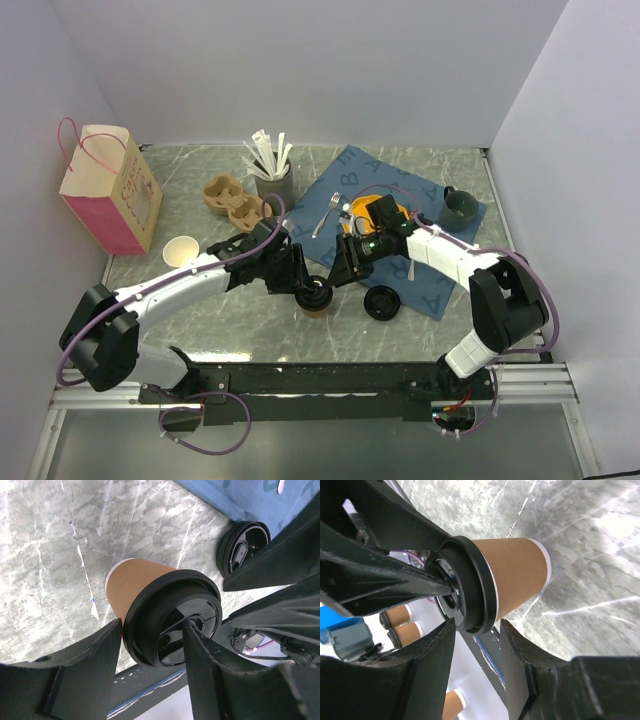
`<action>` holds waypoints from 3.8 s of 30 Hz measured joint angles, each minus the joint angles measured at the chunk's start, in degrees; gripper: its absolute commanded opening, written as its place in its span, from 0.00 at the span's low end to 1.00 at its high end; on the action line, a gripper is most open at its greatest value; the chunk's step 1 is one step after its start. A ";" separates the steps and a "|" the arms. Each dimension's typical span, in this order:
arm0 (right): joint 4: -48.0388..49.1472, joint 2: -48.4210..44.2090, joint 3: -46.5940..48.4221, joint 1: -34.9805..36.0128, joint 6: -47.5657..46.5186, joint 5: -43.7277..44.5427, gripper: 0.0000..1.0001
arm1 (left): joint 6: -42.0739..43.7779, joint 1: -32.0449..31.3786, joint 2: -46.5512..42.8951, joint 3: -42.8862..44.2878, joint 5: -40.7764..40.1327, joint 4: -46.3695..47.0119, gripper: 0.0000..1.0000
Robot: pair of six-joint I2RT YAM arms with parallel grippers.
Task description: Pack the takeout coffee
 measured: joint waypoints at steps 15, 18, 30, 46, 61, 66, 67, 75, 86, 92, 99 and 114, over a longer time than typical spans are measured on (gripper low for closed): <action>-2.58 0.09 1.16 -1.16 -1.77 0.31 0.37 | -0.07 0.00 0.39 0.00 0.02 0.72 0.56; -2.27 0.98 1.16 -1.16 -1.77 0.33 0.35 | -0.11 0.00 0.55 0.02 0.04 0.81 0.56; 1.40 1.97 -1.55 -1.20 0.22 -0.17 0.26 | -0.83 0.00 0.66 0.04 0.07 0.81 0.56; 10.88 -0.35 -8.24 -1.46 5.64 -0.83 0.25 | -2.16 0.00 -0.46 -2.40 0.20 2.99 0.56; -0.22 -2.69 -1.88 -1.36 1.62 3.61 0.61 | -2.23 0.00 -0.44 0.81 -0.50 -3.85 0.69; -2.75 -3.02 0.11 -1.36 -0.02 4.26 0.70 | -2.34 0.00 -0.42 4.68 -0.13 -6.43 0.76; -3.13 -3.02 0.35 -1.36 -0.28 4.37 0.70 | -2.34 0.00 -0.42 5.46 -0.02 -6.64 0.76; -6.12 -1.49 5.05 0.11 -2.58 5.03 0.75 | -2.34 0.00 -0.72 8.46 -1.64 -9.70 0.71; -8.04 4.35 8.13 3.72 -4.81 5.70 0.75 | -4.50 0.00 -8.46 4.39 -5.62 -12.17 0.59; -8.46 7.56 8.41 4.92 -5.42 6.21 0.72 | -5.55 0.00 -7.63 0.46 -5.57 -11.23 0.55; -7.87 8.31 8.46 5.29 -4.98 5.27 0.57 | -5.88 0.07 -5.84 0.15 -5.22 -8.85 0.51; -4.87 8.28 6.51 4.81 -3.41 3.45 0.55 | -5.95 0.13 -6.43 -1.25 -5.27 -6.73 0.52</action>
